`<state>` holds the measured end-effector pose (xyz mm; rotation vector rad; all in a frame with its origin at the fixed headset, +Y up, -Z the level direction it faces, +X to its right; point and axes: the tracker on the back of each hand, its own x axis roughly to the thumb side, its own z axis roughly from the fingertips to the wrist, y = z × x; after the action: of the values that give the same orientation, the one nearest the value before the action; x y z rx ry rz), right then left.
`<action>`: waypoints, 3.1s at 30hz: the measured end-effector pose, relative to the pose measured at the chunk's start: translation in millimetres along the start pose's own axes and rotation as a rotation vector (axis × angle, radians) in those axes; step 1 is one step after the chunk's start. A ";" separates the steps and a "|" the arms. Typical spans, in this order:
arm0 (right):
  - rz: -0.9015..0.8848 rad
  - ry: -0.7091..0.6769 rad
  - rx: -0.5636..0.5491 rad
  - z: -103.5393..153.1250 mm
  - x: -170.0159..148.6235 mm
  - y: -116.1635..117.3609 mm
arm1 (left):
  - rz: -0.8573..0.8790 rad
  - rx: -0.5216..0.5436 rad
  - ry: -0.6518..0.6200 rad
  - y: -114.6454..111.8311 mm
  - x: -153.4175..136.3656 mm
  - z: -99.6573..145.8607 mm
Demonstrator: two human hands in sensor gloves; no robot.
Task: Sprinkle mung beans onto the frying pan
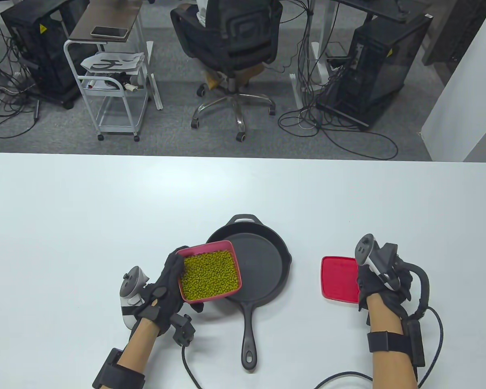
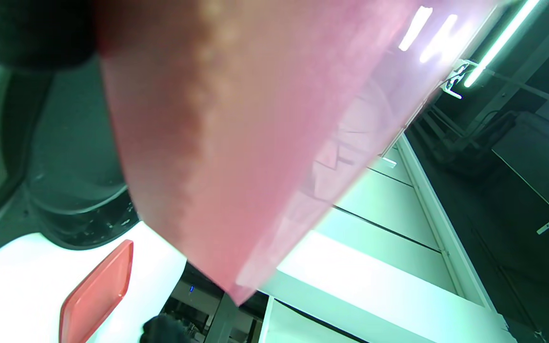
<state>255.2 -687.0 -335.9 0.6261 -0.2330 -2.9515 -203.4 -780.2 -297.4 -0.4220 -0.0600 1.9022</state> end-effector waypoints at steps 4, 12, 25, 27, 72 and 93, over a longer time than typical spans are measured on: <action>-0.221 -0.218 -0.062 29.9 40.5 -45.5 | -0.025 0.008 0.009 1.1 -1.1 0.3; -0.566 -0.761 0.145 94.8 137.1 -92.2 | -0.026 0.023 0.031 1.8 -3.9 -0.3; -0.308 -0.940 0.296 130.5 251.3 -61.4 | -0.016 0.035 0.033 0.3 -4.0 0.2; -0.263 -0.943 0.339 131.1 257.2 -54.3 | -0.033 0.035 0.034 -0.9 -4.2 -0.7; -0.599 -0.787 0.344 56.0 246.2 -72.3 | 0.014 0.104 0.101 11.2 -2.0 2.2; -0.462 -0.594 0.333 8.8 244.0 12.2 | 0.022 0.126 0.101 20.8 1.8 4.2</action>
<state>31.0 -733.0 -421.8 -0.2396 -0.7303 -3.5048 -224.0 -785.5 -299.0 -0.4335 0.1315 1.8920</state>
